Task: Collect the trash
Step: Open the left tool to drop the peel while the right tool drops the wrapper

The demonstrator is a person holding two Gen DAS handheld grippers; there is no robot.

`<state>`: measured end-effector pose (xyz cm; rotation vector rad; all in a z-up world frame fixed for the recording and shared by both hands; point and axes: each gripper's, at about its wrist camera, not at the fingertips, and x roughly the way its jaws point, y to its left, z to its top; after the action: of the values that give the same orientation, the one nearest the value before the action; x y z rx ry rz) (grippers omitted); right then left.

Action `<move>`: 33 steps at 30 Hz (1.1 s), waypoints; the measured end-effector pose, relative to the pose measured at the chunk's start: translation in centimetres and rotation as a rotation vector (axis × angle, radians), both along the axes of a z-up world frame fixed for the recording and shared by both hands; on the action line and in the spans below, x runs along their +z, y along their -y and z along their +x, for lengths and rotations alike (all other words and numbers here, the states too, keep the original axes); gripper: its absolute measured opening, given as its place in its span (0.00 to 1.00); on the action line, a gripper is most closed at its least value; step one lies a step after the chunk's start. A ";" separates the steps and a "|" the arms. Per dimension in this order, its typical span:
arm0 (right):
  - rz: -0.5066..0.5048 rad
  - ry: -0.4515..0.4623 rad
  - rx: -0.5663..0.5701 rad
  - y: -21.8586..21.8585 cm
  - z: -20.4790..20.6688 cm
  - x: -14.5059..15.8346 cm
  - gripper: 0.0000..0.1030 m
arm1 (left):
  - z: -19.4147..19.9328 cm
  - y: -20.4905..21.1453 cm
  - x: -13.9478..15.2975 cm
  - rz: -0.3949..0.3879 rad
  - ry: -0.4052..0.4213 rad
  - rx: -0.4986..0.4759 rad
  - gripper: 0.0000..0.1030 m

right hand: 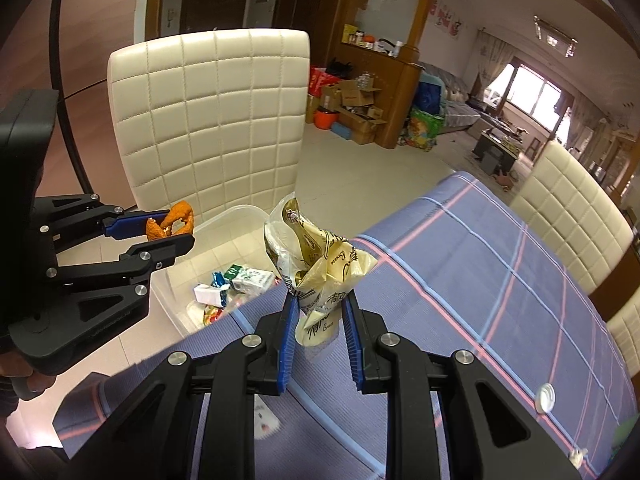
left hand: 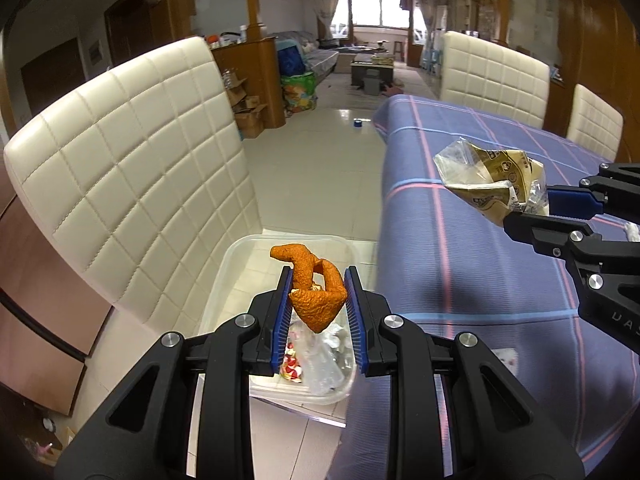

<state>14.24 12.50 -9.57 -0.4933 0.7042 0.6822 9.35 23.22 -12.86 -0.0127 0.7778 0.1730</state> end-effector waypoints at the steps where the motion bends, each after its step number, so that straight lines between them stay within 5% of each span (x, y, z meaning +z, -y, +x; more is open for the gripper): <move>1: 0.000 -0.003 0.006 -0.4 0.2 -0.1 0.21 | 0.1 -0.3 -0.1 -0.001 -0.001 0.006 0.26; 13: -0.016 -0.023 0.034 -3.6 2.4 -1.7 0.21 | 2.0 -3.7 -1.3 0.008 -0.023 0.075 0.28; 14: -0.018 -0.024 0.032 -3.6 2.5 -1.8 0.21 | 2.2 -3.9 -1.5 0.000 -0.035 0.083 0.39; 15: -0.018 -0.026 0.030 -3.6 2.7 -1.9 0.21 | 2.4 -4.1 -1.7 -0.006 -0.042 0.089 0.71; 17: -0.019 -0.035 0.023 -3.5 3.0 -2.2 0.21 | 2.3 -4.4 -1.7 0.011 -0.011 0.132 0.97; 33: -0.031 -0.069 0.043 -5.0 3.3 -3.1 0.21 | 1.3 -5.4 -2.2 0.032 -0.011 0.154 0.97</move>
<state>17.53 17.53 -12.71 -0.5166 0.7720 0.7320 10.65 28.60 -15.02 -0.0415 0.7850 0.3313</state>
